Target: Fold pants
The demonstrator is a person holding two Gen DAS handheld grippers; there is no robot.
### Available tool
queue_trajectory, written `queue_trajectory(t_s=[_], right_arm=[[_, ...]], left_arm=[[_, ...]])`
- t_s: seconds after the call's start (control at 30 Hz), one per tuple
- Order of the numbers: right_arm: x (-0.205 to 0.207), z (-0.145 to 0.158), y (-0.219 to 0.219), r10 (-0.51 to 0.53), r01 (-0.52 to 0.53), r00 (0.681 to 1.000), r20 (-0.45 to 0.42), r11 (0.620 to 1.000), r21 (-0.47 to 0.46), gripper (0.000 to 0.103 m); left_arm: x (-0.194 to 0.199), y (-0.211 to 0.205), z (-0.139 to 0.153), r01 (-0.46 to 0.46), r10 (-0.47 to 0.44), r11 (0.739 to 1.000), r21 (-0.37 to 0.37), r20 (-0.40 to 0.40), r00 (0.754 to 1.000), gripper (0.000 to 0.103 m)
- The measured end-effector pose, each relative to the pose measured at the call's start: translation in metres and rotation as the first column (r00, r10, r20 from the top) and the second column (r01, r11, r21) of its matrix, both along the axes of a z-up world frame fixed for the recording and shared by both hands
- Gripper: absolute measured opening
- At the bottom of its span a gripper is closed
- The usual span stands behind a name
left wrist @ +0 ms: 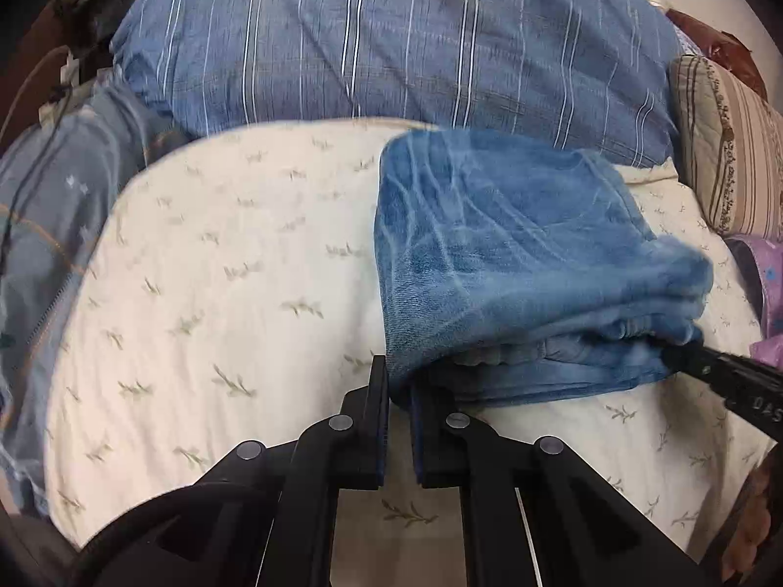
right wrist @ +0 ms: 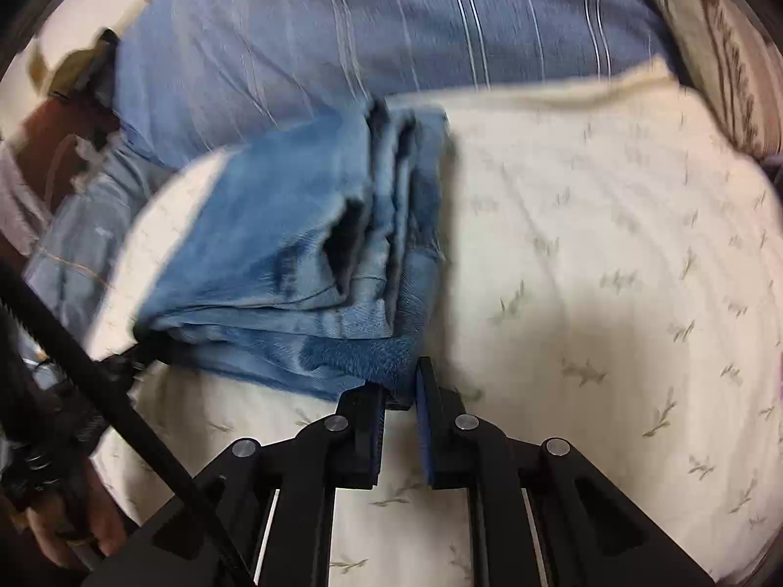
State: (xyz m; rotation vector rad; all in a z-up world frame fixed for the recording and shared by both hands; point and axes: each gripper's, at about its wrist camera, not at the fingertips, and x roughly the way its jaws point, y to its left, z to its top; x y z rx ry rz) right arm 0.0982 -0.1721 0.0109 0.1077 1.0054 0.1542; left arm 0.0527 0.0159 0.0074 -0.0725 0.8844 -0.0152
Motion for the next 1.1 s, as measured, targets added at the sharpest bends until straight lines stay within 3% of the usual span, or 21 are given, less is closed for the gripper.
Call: queue_trajectory(t_s=[0.07,0.13,0.2,0.27,0.3,0.37,0.4,0.43,0.53,0.67,0.77,0.83,0.9,1.03,1.1], right_arm=[[0.003,-0.005,0.000,0.003,-0.003,1.000,-0.025,1.000,0.011,0.010],[0.011,-0.025,-0.002,-0.003,0.005,0.994,-0.108,1.000,0.019,0.011],[0.012,-0.022,-0.003,0.003,0.000,0.995,-0.102,1.000,0.030,0.014],[0.009,-0.016,-0.005,0.021,-0.017,0.996,-0.088,0.998,0.053,0.019],[0.005,-0.013,-0.005,0.036,-0.031,0.996,-0.087,0.998,0.052,0.025],[-0.005,0.000,-0.001,0.095,-0.093,0.994,-0.050,0.994,0.053,0.050],[-0.013,0.010,0.003,0.128,-0.127,0.992,-0.007,0.990,0.052,0.067],[-0.020,0.020,0.005,0.154,-0.156,0.987,0.037,0.986,0.058,0.072],[-0.025,0.035,0.001,0.144,-0.160,0.982,0.118,0.978,0.134,0.072],[0.004,0.024,-0.013,0.042,-0.053,0.998,0.046,0.960,0.276,0.071],[0.022,0.014,-0.019,0.004,-0.004,1.000,0.000,0.950,0.312,0.054],[0.031,0.006,-0.019,-0.002,0.010,1.000,-0.024,0.944,0.330,0.038],[0.031,0.005,-0.018,-0.006,0.014,1.000,-0.026,0.950,0.311,0.029],[0.018,0.016,-0.015,0.018,-0.015,1.000,-0.007,0.962,0.274,0.021],[0.020,0.008,-0.016,0.020,-0.012,0.999,-0.027,0.964,0.267,0.020]], left_arm=[[0.006,-0.004,-0.008,-0.001,0.002,0.999,0.054,-0.016,1.000,0.007],[0.010,-0.008,-0.021,-0.002,0.005,0.998,0.071,-0.043,0.999,0.007],[0.006,-0.013,-0.012,0.015,-0.015,0.996,0.088,-0.009,1.000,0.007],[0.003,-0.009,-0.005,0.013,-0.013,0.998,0.056,0.005,1.000,0.009],[-0.001,-0.005,-0.003,0.009,-0.009,0.999,0.044,-0.003,1.000,0.011],[-0.009,0.003,0.002,0.009,-0.009,1.000,0.022,-0.001,1.000,0.020],[-0.013,0.007,0.005,0.007,-0.007,1.000,0.015,0.005,1.000,0.024],[-0.017,0.009,0.008,0.000,0.000,1.000,0.015,0.020,1.000,0.028],[-0.024,0.007,0.010,0.004,-0.005,1.000,0.012,0.036,0.999,0.029],[-0.021,0.002,0.007,0.035,-0.035,0.999,0.003,0.067,0.997,0.029],[-0.022,0.001,0.005,0.034,-0.034,0.999,0.006,0.093,0.995,0.027],[-0.021,0.003,0.001,0.032,-0.033,0.999,0.008,0.082,0.996,0.017],[-0.022,0.006,0.003,0.035,-0.034,0.999,-0.007,0.091,0.995,0.013],[-0.019,0.011,0.004,0.043,-0.041,0.999,-0.019,0.094,0.995,0.010],[-0.017,0.007,-0.004,0.043,-0.045,0.999,0.033,0.071,0.996,0.010]])
